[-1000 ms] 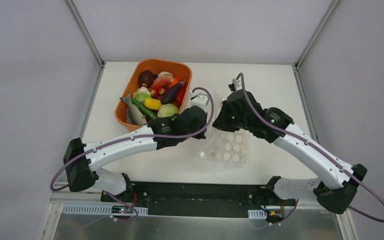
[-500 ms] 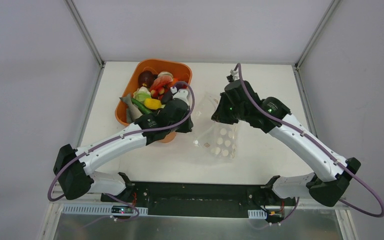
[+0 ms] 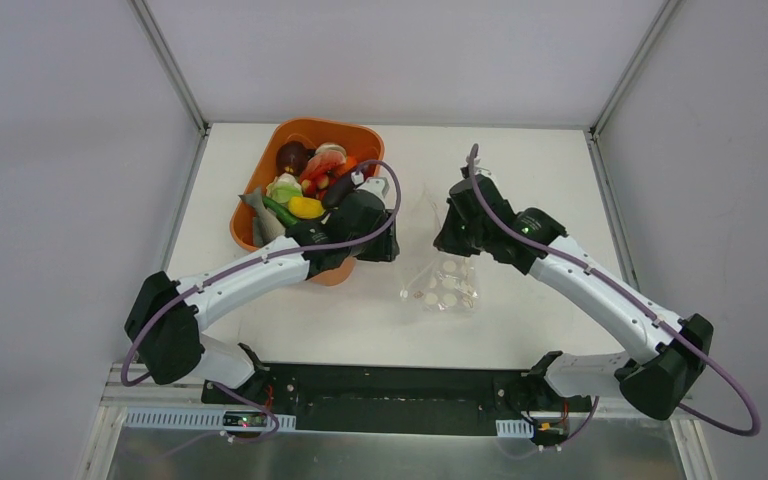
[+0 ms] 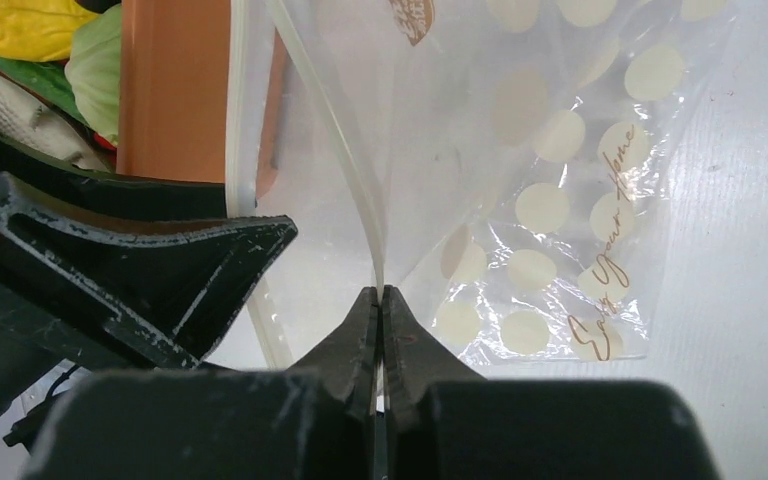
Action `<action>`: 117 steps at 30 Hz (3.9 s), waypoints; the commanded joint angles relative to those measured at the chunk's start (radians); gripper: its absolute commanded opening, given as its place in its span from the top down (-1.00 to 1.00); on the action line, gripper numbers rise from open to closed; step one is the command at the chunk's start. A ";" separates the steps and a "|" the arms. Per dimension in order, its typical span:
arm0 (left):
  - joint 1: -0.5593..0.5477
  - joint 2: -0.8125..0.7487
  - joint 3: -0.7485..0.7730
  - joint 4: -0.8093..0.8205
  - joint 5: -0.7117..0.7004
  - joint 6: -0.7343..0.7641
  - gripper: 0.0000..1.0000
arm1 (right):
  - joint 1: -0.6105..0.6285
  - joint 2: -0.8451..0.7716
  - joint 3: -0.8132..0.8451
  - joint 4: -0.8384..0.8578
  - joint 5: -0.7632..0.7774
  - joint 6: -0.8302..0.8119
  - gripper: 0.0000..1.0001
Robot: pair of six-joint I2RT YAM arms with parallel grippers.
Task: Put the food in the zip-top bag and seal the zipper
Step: Open the zipper of the food storage bag, then pick up the fake fish from the bin.
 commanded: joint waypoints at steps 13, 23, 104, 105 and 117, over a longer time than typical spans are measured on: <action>0.008 -0.037 0.108 0.020 0.090 0.063 -0.71 | -0.101 -0.064 -0.156 0.287 -0.161 -0.002 1.00; 0.036 -0.177 0.120 -0.138 -0.104 0.145 -0.94 | -0.113 -0.063 -0.174 0.318 -0.201 -0.012 1.00; 0.754 -0.589 -0.103 -0.078 -0.110 0.160 1.00 | -0.116 -0.104 -0.203 0.354 -0.258 -0.027 1.00; 0.754 -0.603 -0.087 -0.094 -0.108 0.149 1.00 | -0.116 -0.106 -0.206 0.362 -0.262 -0.020 1.00; 0.754 -0.676 0.010 -0.110 0.107 -0.027 1.00 | -0.116 -0.123 -0.236 0.404 -0.253 0.021 1.00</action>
